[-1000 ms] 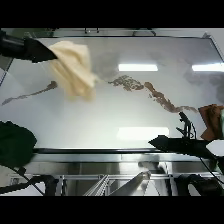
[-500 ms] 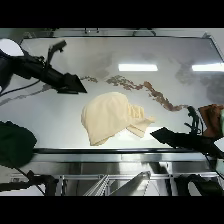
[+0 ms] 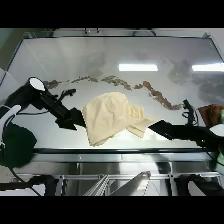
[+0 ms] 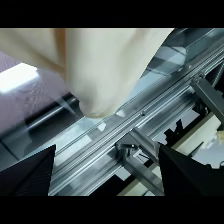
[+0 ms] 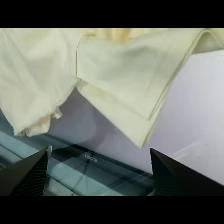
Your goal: Fold the shirts.
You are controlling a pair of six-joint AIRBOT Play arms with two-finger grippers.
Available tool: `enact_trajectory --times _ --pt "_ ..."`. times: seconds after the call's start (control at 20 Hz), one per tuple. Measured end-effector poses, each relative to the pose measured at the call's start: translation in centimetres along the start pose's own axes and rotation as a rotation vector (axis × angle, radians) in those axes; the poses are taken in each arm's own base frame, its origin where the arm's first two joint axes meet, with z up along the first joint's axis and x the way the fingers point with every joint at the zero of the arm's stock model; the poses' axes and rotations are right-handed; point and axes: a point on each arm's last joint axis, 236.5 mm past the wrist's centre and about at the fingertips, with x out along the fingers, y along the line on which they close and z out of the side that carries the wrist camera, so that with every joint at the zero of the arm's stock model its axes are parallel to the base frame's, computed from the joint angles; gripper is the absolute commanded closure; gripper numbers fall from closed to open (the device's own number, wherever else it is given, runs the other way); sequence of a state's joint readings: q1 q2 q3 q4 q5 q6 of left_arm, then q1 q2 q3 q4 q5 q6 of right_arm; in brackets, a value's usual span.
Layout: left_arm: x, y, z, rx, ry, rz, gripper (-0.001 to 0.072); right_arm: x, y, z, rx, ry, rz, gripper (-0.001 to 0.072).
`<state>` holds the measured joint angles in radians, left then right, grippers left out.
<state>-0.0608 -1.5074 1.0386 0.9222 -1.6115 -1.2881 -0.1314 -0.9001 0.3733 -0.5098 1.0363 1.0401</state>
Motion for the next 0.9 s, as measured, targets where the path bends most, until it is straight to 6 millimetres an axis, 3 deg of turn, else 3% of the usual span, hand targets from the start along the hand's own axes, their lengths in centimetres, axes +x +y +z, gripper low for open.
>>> enact_trajectory --times 0.05,0.3,0.45,0.5,0.55,0.6,0.65,0.8,0.9 --pt "1.1 0.0 -0.6 -0.014 0.017 -0.011 0.0014 0.8 -0.2 0.5 0.012 0.016 0.019 0.0146" --pt "6.6 0.0 -3.3 -0.042 0.091 -0.010 0.0013 5.8 -0.6 2.1 0.007 0.151 0.065 0.0144" --pt "8.8 0.2 -3.2 -0.026 0.074 0.027 0.0028 8.4 -0.2 3.4 -0.011 0.198 0.078 0.0147" --pt "9.3 0.2 -2.7 -0.019 0.053 0.038 0.0231 9.1 0.0 3.8 -0.019 0.208 0.082 0.0213" --pt "9.6 0.4 -2.1 -0.017 0.027 0.053 0.0573 9.7 0.3 4.3 -0.028 0.215 0.086 0.0407" --pt "9.8 0.6 -1.4 -0.012 -0.004 0.067 0.0693 10.2 0.6 4.7 -0.035 0.218 0.090 0.0558" --pt "9.9 0.8 -0.5 -0.011 -0.042 0.079 0.0690 10.5 0.9 5.2 -0.043 0.218 0.096 0.0690" --pt "9.1 0.7 2.5 -0.017 -0.165 0.079 0.0689 10.8 2.1 6.7 -0.071 0.207 0.114 0.0696" --pt "7.1 -1.0 4.5 0.020 -0.252 0.047 0.0689 10.1 3.7 7.5 -0.107 0.199 0.143 0.0696"
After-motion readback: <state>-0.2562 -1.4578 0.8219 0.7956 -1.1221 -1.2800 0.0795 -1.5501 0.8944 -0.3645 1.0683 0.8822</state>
